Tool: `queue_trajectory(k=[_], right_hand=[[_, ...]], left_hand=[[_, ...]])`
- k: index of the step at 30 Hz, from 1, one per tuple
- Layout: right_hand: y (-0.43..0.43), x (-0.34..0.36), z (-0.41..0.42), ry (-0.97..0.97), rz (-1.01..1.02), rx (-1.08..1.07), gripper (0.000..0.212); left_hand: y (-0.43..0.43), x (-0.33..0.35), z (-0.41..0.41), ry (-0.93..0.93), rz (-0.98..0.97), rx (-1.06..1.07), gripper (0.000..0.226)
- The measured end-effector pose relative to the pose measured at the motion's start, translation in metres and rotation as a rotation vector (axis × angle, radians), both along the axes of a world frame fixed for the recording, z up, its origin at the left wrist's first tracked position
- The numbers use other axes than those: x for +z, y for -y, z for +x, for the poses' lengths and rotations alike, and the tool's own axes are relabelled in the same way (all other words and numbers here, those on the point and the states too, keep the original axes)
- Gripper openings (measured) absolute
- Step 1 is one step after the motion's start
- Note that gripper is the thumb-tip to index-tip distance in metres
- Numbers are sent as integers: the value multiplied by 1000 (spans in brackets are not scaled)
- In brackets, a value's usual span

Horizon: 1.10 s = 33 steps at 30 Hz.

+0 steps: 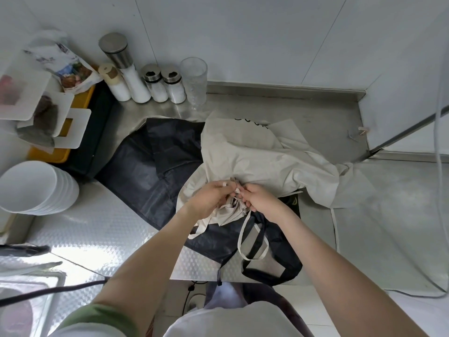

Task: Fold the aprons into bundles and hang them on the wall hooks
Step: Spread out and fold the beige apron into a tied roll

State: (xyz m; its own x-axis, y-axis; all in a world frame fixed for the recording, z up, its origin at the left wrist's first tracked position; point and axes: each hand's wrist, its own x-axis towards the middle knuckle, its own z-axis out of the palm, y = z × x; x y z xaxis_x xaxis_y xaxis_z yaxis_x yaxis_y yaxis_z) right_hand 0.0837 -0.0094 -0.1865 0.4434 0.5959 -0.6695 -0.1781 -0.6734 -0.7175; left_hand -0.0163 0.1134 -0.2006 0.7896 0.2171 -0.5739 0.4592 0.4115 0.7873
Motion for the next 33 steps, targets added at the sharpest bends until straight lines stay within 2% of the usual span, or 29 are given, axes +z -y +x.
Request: queue_trajectory(k=[3, 6, 9, 11, 14, 18, 21, 26, 28, 31, 33], right_hand=[[2, -5, 1, -188, 58, -141, 28], [1, -7, 1, -299, 61, -221, 31], [1, -10, 4, -308, 63, -282, 43], [0, -8, 4, -269, 63, -274, 51], [-4, -4, 4, -256, 10, -246, 44], [-6, -8, 4, -380, 25, -343, 28], [-6, -14, 0, -422, 45, -415, 23], [-8, -17, 2, -418, 98, -402, 24], [-10, -14, 0, -441, 137, -442, 22], [-16, -5, -4, -408, 188, -543, 21], [-18, -4, -6, -352, 195, -588, 21]], left_hand=[[-1, 7, 0, 21, 335, -82, 10], [1, 6, 4, 32, 844, -189, 11], [5, -1, 7, 131, 1348, -326, 11], [7, -5, 6, 220, 1483, -297, 11], [11, -9, 1, 295, 1430, -222, 16], [9, -10, -3, 340, 1248, -174, 20], [5, -21, -8, 425, 1247, -216, 2], [2, -19, -3, 567, 1273, -218, 11], [4, -22, -4, 549, 1216, -167, 6], [11, -25, -6, 427, 1047, 26, 25], [16, -23, -8, 370, 957, 140, 29]])
